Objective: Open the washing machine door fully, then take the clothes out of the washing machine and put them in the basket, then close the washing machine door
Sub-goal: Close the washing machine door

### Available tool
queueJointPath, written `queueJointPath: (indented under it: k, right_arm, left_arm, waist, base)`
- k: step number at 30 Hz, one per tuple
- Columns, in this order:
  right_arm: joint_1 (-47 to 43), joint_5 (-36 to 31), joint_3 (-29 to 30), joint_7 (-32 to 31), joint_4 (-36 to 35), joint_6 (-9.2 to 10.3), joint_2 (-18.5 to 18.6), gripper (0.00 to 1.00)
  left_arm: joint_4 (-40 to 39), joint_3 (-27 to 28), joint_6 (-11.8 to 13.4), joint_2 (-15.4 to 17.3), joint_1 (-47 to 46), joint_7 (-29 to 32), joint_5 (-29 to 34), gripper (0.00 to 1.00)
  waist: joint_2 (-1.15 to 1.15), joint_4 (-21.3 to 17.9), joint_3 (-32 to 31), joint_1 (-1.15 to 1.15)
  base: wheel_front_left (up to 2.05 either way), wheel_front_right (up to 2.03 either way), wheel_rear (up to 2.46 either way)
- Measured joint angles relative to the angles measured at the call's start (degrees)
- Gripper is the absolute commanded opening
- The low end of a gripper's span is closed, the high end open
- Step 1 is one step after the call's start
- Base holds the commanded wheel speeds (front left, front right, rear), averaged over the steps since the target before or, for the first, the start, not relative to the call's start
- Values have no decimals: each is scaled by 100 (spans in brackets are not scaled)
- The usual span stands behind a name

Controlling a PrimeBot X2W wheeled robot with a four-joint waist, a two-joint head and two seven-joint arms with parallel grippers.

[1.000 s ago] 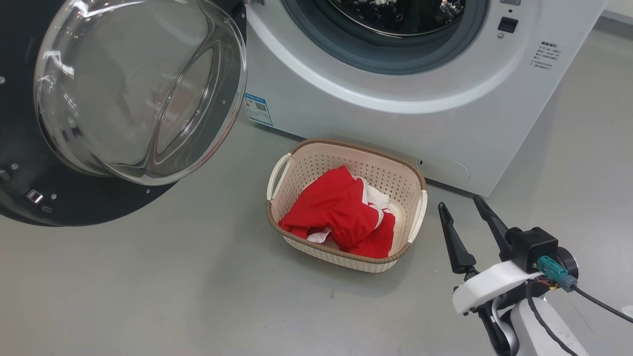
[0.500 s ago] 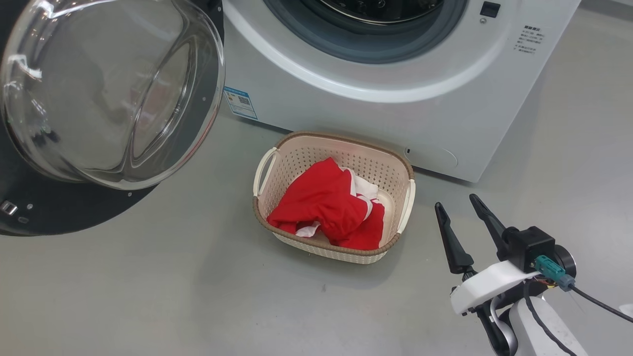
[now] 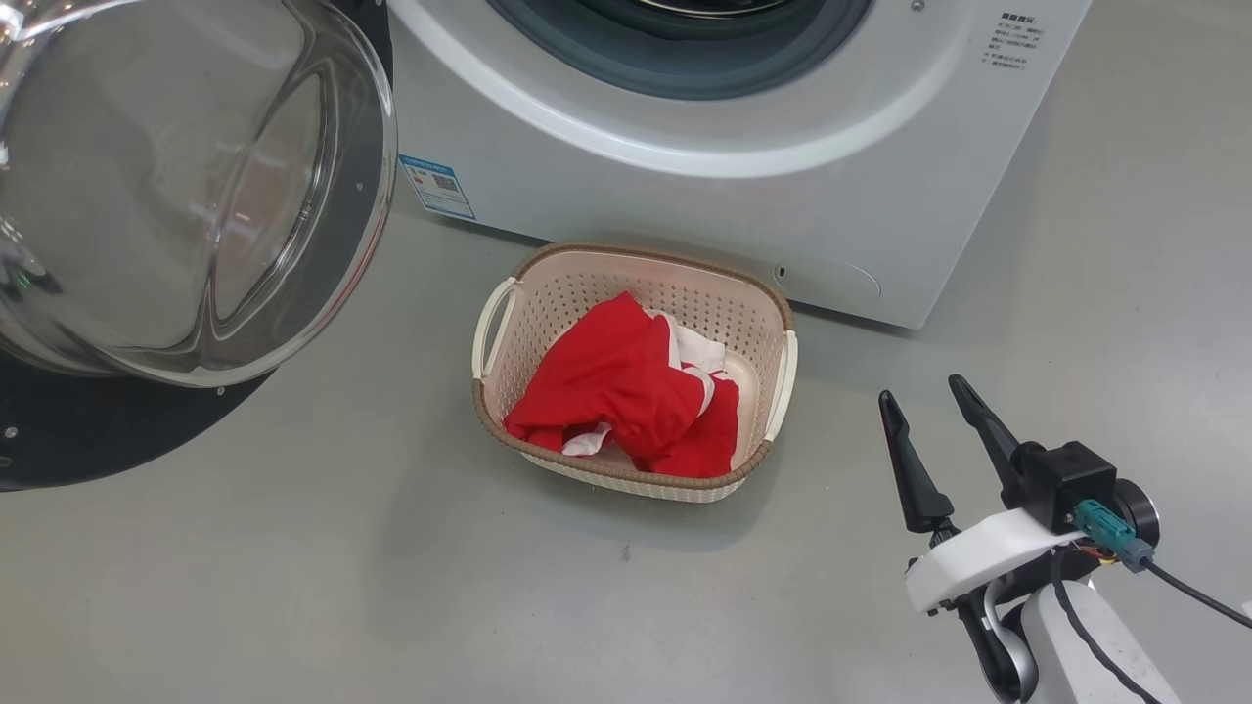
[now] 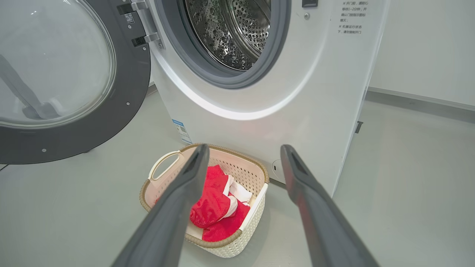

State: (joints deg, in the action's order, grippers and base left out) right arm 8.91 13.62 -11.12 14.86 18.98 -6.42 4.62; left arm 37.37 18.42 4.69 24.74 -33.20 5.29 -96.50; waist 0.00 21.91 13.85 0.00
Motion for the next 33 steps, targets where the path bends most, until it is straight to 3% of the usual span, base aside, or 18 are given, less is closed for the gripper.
queueJointPath:
  k: [17,33]
  right_arm:
    - [0,9,70,0,0,0,-1,100]
    - [-1,73,100,0,80,-1,-13,100]
  left_arm:
    - [71,-167,-154,73,30,1016,-291,0]
    - [-140,-464,-349,119,201,2347,-644,0]
  waist:
    - [0,88,15,0]
    - [0,237,-68,0]
  base:
    - [0,0,0]
    - [0,0,0]
